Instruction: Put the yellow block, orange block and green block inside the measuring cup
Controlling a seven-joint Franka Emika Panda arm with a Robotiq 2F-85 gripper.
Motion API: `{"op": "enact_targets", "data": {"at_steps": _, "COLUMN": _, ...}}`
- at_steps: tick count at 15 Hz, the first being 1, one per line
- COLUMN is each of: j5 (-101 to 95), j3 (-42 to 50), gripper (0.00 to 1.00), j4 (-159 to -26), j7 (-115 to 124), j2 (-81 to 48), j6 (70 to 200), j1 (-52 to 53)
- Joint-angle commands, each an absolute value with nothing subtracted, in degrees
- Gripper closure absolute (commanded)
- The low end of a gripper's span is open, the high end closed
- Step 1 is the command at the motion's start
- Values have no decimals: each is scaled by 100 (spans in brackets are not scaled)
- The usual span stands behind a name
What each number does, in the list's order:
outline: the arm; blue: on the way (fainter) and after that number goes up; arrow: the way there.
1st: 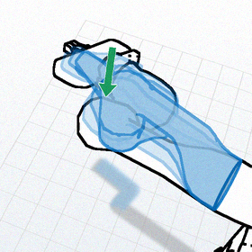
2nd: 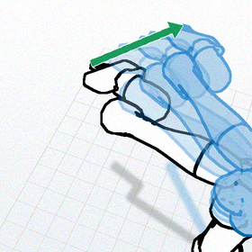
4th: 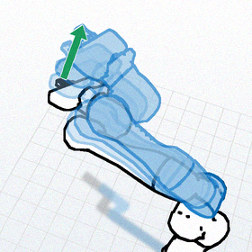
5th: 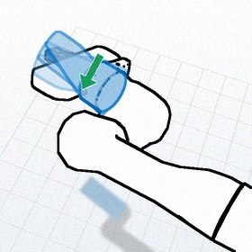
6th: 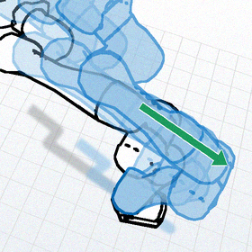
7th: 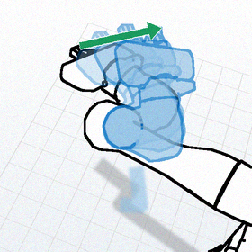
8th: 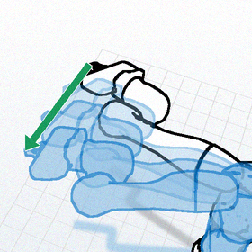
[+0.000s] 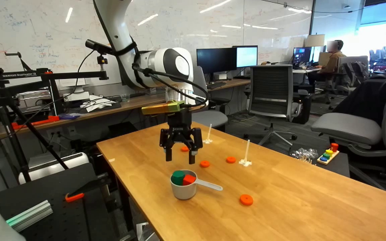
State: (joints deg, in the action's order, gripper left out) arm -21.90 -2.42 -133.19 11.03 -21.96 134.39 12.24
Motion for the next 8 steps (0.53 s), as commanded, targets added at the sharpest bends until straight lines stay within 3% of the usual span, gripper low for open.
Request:
{"op": "enact_targets", "data": {"at_steps": 1, "j5": -2190, "j3": -245, "gripper": 0, "j4": -13375, "j7": 1104, "j2": -2158, "j6": 13463, "j1": 1234}}
{"op": "enact_targets", "data": {"at_steps": 8, "j5": -2125, "j3": -427, "gripper": 0, "j4": -13323, "j7": 1055, "j2": -2209, "j6": 13428, "j1": 1328}}
